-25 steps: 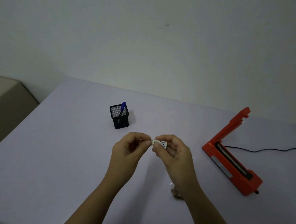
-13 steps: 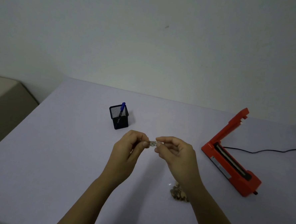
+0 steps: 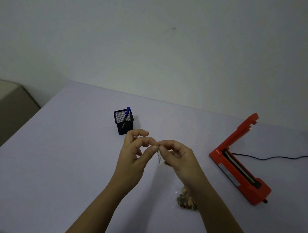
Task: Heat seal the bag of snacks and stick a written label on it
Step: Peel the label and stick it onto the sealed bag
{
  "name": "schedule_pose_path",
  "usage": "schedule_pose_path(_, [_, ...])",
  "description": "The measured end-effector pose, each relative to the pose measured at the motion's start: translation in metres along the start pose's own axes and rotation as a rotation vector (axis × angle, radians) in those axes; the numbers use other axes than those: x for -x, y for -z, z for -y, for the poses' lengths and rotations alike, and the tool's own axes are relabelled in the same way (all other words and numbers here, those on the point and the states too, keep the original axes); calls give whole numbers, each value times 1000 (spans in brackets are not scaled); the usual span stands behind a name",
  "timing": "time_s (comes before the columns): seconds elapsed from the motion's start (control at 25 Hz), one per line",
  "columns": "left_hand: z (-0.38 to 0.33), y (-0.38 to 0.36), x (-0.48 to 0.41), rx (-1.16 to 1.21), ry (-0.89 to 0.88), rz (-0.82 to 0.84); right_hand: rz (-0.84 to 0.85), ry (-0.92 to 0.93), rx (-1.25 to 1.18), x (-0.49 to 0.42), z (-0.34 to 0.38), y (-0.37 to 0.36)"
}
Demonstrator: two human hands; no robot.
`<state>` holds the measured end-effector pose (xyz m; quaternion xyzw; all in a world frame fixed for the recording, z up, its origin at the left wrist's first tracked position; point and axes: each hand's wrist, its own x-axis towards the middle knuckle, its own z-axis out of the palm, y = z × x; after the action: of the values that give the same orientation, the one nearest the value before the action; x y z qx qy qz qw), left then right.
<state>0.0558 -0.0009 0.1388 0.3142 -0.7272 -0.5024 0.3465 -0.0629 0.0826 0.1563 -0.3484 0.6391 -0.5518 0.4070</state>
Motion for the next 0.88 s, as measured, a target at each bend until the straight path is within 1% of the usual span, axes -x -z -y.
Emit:
schedule_pose_path(0.16, [2, 1, -2, 12, 6, -43, -83, 51, 55, -7, -10, 3])
schedule_pose_path(0.32, [11, 19, -7, 66, 165, -141, -186, 72, 10, -18, -21, 6])
schedule_pose_path(0.44, [29, 47, -8, 64, 278, -296, -242, -3, 46, -39, -41, -6])
schedule_pose_path(0.56, [55, 73, -7, 102, 439, -432, -279, -146, 161, -77, -83, -34])
schedule_pose_path(0.76, [97, 98, 4, 96, 634, -476, -201, -304, 467, -144, -161, -93])
schedule_pose_path(0.88, [117, 106, 4, 83, 697, -486, -181, -342, 633, -167, -193, -107])
